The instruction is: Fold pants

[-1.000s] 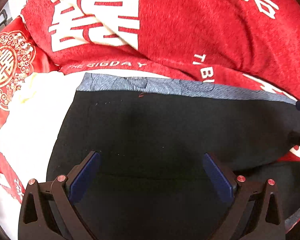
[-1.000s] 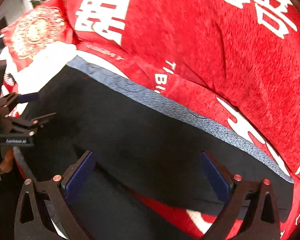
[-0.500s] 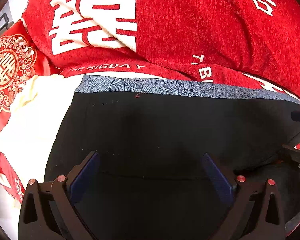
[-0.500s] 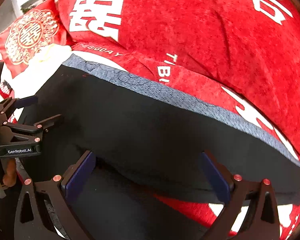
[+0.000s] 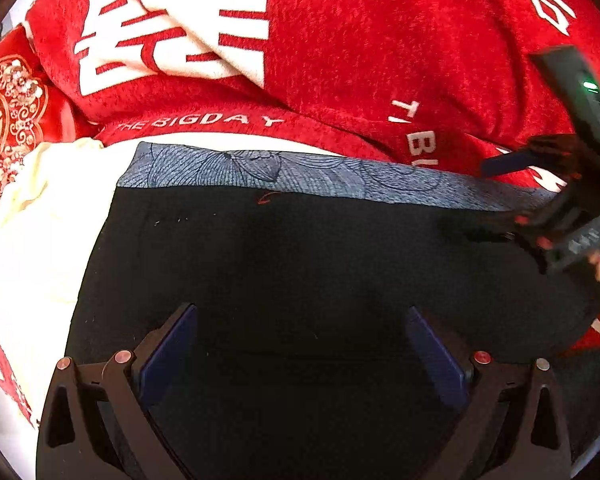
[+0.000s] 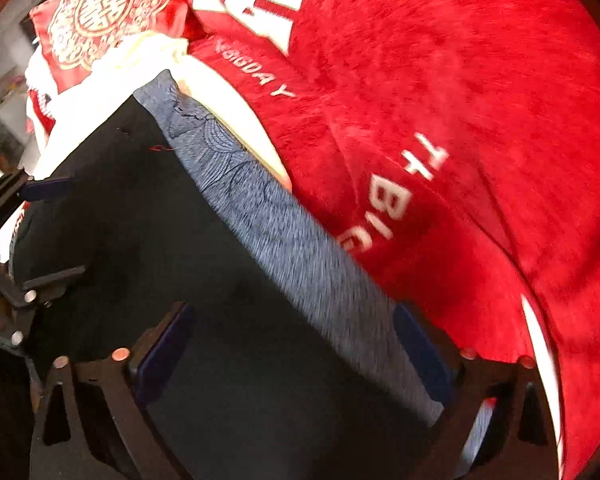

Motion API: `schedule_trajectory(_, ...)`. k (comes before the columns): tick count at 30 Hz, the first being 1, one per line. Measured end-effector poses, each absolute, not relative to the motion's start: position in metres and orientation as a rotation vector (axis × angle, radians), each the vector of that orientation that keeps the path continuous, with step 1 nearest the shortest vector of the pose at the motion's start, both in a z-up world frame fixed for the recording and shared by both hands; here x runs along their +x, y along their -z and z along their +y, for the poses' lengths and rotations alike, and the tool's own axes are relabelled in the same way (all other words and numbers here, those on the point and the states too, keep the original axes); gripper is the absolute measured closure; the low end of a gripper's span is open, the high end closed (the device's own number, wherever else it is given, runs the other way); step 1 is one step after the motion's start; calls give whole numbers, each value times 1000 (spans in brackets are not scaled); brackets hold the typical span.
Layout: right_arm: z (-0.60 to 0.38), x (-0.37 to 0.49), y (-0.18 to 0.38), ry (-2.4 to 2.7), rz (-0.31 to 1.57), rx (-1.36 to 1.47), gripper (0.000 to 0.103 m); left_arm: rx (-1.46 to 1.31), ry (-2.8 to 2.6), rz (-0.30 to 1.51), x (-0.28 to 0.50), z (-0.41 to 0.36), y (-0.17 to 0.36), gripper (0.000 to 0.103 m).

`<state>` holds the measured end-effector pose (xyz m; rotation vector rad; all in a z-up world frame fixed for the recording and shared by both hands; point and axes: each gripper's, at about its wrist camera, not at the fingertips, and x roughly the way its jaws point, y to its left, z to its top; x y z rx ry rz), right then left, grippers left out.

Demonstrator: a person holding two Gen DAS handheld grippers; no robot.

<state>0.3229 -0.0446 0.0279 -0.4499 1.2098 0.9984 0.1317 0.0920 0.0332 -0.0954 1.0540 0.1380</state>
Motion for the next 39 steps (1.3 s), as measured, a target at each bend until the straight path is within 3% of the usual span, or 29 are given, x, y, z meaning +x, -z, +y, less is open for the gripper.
schedule_trajectory(2,-34,333,-13,-1038,1258,-468,22,-112,-142,1067,134,98,-31,1)
schedule_trajectory(4,-28,338,-2,-1096,1317,-465,44,-128,-144,1073,134,104,-29,1)
schedule_trajectory(5,-27,338,-2,-1116,1327,-466,48,-130,-147,1076,135,107,-28,1)
schedule_trajectory(7,-27,335,-9,-1137,1312,-481,73,-131,-154,1078,135,111,-27,1)
schedule_trajectory(9,-29,328,-19,-1145,1283,-510,85,-151,-157,1076,134,115,-27,1)
schedule_trajectory(19,-39,249,-95,-1078,973,-580,102,-377,-118,1041,144,134,-59,1)
schedule_trajectory(24,-25,204,-97,-972,806,-717,103,-536,-182,1102,177,153,-56,1)
schedule_trajectory(26,-32,223,-94,-969,868,-631,99,-560,-202,1140,182,156,-50,1)
schedule_trajectory(27,-40,244,-89,-973,950,-551,76,-573,-199,1139,181,156,-49,1)
schedule_trajectory(28,-48,262,-85,-951,995,-492,29,-571,-197,1132,177,154,-49,1)
schedule_trajectory(29,-55,271,-82,-939,997,-458,12,-558,-193,1119,174,152,-50,1)
schedule_trajectory(30,-61,284,-77,-952,997,-435,5,-539,-195,1113,172,150,-50,1)
schedule_trajectory(38,-46,340,-6,-1149,1295,-451,6,-463,-191,1109,176,146,-46,1)
schedule_trajectory(39,-42,346,5,-1153,1340,-455,12,-455,-187,1113,177,144,-46,1)
